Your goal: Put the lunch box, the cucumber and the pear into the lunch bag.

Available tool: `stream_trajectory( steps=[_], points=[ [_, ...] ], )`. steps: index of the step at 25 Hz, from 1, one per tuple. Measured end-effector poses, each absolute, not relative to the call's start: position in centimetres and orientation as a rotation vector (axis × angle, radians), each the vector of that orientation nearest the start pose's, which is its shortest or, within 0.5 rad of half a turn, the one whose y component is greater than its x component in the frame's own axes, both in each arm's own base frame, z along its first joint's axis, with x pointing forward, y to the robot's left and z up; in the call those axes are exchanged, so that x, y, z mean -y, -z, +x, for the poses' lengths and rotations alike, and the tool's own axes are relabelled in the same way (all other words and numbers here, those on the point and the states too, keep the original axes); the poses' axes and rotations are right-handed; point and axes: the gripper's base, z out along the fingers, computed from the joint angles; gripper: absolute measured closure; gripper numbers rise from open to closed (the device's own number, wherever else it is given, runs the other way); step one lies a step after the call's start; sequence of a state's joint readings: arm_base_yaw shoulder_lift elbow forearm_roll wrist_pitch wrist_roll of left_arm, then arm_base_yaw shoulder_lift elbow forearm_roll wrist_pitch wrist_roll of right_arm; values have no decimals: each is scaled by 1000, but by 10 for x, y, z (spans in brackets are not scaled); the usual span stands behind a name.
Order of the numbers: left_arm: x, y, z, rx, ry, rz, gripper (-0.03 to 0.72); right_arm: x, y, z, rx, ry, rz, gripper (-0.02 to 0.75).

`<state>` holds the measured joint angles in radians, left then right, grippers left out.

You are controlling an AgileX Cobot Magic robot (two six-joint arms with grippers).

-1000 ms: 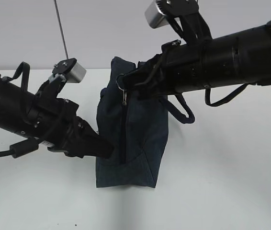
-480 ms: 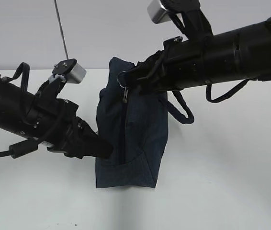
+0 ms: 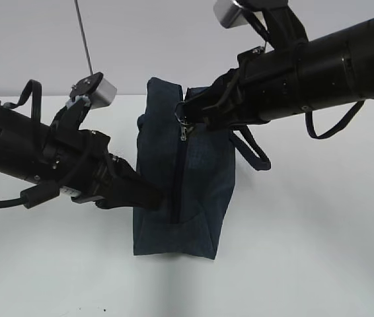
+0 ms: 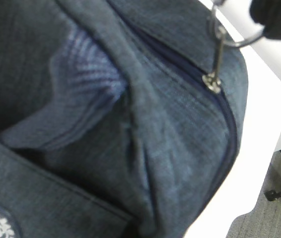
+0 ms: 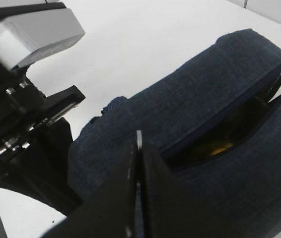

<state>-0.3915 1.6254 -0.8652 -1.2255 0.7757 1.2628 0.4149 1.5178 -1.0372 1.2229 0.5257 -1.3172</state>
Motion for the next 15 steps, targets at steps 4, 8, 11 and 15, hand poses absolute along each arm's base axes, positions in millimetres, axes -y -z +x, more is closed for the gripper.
stream_trajectory(
  steps=[4, 8, 11, 15],
  points=[
    [170, -207, 256, -2306, 1004, 921, 440, -172, -286, 286, -1984, -676, -860, 732],
    [170, -206, 259, -2306, 984, 899, 339, -172, -286, 286, -1984, -673, -860, 732],
    [170, -206, 259, -2306, 983, 899, 388, -172, -286, 286, -1985, -674, -858, 732],
    [170, -207, 258, -2305, 991, 900, 531, -172, -286, 286, -1985, -672, -856, 732]
  ],
)
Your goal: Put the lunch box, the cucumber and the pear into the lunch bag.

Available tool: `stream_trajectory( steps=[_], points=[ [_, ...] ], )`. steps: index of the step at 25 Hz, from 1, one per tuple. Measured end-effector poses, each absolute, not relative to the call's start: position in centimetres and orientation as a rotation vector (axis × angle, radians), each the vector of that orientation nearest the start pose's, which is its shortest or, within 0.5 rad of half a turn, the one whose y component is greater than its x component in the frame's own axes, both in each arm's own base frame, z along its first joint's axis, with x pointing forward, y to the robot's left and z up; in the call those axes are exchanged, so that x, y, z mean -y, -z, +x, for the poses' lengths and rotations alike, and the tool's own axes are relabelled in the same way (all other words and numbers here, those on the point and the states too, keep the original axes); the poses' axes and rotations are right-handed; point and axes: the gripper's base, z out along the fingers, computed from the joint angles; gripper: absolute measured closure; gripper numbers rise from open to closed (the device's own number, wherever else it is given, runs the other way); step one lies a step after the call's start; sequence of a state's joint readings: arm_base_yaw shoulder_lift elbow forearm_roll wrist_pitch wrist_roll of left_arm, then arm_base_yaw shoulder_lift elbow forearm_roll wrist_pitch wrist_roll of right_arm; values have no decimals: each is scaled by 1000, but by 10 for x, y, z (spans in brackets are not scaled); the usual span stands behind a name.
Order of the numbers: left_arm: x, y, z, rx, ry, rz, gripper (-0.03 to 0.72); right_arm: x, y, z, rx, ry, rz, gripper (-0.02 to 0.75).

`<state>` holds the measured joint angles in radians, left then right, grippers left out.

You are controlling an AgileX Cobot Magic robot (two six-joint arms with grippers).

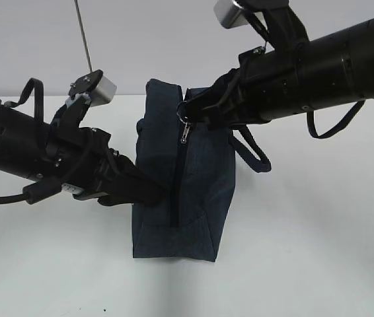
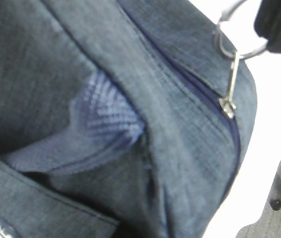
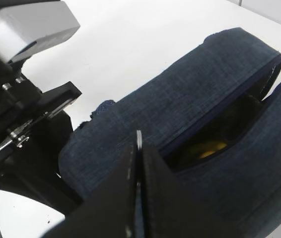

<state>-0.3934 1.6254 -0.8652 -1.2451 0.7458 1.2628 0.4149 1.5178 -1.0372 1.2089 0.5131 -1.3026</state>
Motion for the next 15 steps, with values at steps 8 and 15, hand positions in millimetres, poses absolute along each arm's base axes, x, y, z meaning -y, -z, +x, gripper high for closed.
stream_trajectory(
  steps=[8, 15],
  points=[
    [170, -207, 258, -2305, 992, 898, 689, -171, -286, 287, -1985, -658, -843, 732],
    [170, -206, 257, -2307, 986, 926, 693, -172, -278, 292, -2009, -650, -837, 732]
  ],
)
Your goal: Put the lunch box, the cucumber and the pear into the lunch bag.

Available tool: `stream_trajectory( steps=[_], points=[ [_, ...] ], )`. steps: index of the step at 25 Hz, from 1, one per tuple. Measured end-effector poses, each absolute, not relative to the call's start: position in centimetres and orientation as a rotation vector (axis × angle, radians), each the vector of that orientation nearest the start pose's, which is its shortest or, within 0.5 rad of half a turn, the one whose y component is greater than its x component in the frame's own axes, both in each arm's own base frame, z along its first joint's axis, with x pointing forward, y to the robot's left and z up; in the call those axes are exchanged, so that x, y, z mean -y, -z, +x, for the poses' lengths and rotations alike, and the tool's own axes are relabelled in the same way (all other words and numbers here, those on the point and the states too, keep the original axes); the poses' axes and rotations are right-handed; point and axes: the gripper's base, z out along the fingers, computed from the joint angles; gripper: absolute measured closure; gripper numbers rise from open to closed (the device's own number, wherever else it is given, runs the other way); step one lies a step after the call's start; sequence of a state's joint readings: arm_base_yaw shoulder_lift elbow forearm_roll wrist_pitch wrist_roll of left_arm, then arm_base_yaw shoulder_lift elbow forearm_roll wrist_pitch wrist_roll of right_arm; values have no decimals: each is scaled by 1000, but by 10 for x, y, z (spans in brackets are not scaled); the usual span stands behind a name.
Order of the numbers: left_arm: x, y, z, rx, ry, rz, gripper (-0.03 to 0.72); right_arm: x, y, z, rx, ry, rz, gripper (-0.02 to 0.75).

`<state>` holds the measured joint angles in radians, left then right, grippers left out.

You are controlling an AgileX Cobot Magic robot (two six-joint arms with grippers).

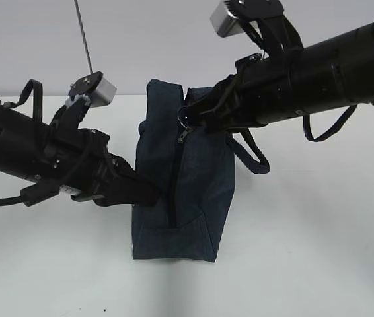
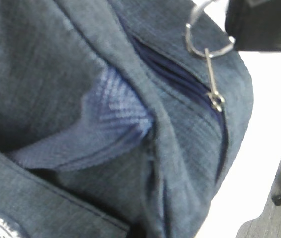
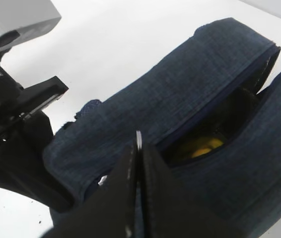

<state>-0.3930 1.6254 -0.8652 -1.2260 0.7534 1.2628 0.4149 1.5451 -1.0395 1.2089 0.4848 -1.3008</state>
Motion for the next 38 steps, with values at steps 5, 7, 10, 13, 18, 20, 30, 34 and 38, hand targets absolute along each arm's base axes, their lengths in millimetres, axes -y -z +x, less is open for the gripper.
stream_trajectory(
  steps=[5, 7, 10, 13, 18, 20, 30, 34, 38],
  points=[
    [170, -206, 255, -2307, 999, 953, 693, -166, -285, 299, -1995, -637, -813, 732],
    [170, -206, 254, -2308, 1006, 957, 693, -158, -287, 304, -1995, -631, -792, 732],
    [171, -206, 253, -2308, 1019, 972, 693, -149, -287, 310, -2005, -614, -760, 732],
    [171, -206, 251, -2308, 1032, 995, 693, -147, -284, 316, -2014, -609, -749, 732],
    [171, -206, 247, -2310, 1063, 1055, 693, -153, -280, 334, -2018, -609, -748, 732],
    [171, -206, 245, -2310, 1075, 1075, 693, -155, -279, 342, -2015, -610, -749, 732],
    [170, -205, 239, -2313, 1113, 1156, 694, -164, -279, 381, -1983, -596, -744, 732],
    [170, -205, 237, -2313, 1126, 1172, 694, -154, -270, 398, -2003, -593, -715, 732],
    [170, -205, 237, -2313, 1129, 1175, 694, -142, -259, 412, -2039, -634, -695, 732]
  ],
)
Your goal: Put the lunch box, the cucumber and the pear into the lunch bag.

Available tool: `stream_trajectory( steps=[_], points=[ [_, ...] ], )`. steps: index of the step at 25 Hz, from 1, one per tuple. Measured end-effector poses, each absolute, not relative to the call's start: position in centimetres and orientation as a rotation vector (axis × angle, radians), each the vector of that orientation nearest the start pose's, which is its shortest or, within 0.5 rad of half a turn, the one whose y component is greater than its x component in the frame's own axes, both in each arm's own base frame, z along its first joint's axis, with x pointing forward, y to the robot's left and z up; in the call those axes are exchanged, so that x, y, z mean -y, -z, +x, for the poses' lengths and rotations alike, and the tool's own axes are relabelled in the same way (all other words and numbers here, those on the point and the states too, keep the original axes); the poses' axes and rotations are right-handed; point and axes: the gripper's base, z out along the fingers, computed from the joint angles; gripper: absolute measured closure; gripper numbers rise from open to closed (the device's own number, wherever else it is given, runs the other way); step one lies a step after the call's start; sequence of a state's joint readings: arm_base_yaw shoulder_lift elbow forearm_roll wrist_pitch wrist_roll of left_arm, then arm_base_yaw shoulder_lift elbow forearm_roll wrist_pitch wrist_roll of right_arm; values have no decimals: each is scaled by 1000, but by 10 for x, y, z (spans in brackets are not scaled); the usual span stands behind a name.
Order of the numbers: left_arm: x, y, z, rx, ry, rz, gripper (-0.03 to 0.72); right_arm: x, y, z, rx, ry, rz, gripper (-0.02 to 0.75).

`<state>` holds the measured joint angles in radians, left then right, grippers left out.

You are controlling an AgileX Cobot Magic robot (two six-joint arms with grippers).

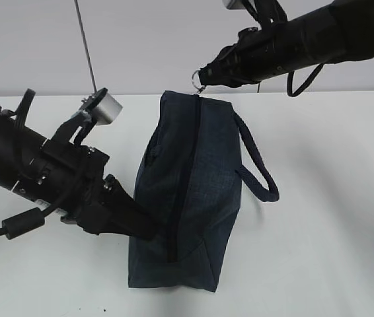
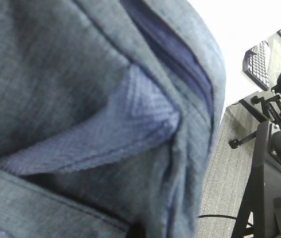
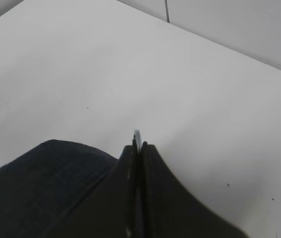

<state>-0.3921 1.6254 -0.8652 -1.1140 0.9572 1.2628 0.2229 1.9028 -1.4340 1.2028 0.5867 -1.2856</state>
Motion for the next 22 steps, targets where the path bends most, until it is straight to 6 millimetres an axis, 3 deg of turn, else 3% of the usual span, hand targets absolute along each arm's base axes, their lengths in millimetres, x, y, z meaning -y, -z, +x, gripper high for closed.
stream_trajectory(
  steps=[11, 13, 15, 20, 22],
  points=[
    [171, -206, 235, -2336, 1159, 1158, 692, -134, -253, 419, -2068, -748, -714, 732],
    [171, -206, 236, -2367, 1167, 1118, 662, -134, -253, 418, -2069, -756, -720, 732],
    [170, -206, 236, -2400, 1181, 1077, 582, -134, -253, 418, -2070, -763, -725, 732],
    [170, -210, 234, -2469, 1204, 971, 256, -135, -253, 417, -2071, -780, -734, 732],
    [169, -216, 232, -2458, 1202, 959, 196, -135, -253, 416, -2071, -782, -735, 732]
  ],
)
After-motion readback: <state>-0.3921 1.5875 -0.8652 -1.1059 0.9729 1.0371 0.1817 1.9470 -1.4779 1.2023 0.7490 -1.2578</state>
